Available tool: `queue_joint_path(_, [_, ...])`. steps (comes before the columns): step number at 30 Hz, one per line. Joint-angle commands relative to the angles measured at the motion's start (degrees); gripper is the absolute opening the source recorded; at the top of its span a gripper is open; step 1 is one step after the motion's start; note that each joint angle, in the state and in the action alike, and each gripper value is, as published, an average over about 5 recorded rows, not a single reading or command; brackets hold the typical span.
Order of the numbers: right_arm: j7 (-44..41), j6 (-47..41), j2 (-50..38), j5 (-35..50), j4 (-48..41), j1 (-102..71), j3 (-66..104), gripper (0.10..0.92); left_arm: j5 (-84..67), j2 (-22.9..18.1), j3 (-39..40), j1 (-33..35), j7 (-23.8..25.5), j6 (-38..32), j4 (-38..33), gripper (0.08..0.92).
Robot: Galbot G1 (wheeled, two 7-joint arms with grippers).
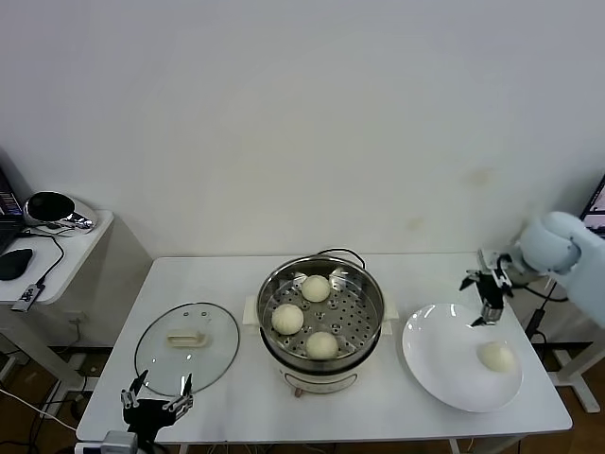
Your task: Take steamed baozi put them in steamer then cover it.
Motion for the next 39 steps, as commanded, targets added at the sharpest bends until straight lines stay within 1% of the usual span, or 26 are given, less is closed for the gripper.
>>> queue_joint_path(1, [0.20,3.02,1.03,-9.45,-5.24,-11.10,7.87,0.823,0.32,0.34,-0.19,0.57,1.94,-0.16,0.07,0.823])
queue_joint_path(7, [-0.19,4.11,1.54,-12.46,-6.12,-13.18,9.22,0.823,0.60,-0.51,0.19,0.03,2.08,-0.06,-0.05,0.823])
queue_joint_path(16, [0.10,3.95,1.77,-13.55,-6.36,-16.61,11.04,0.823,0.58,-0.53,-0.14,-0.03,1.54,-0.19,0.82,0.823])
queue_joint_path(22, [-0.61,5.06,2.28,-16.18,-6.45,-18.55,12.22,0.823,0.62,-0.59,-0.19,0.43,1.54,-0.17,0.56,0.823])
queue_joint_path(39, [3.00,4.60,3.95,-16.60,-8.82,-19.48,12.68,0.823,0.90,-0.56,-0.12,0.41,1.58,-0.13,0.80,0.823])
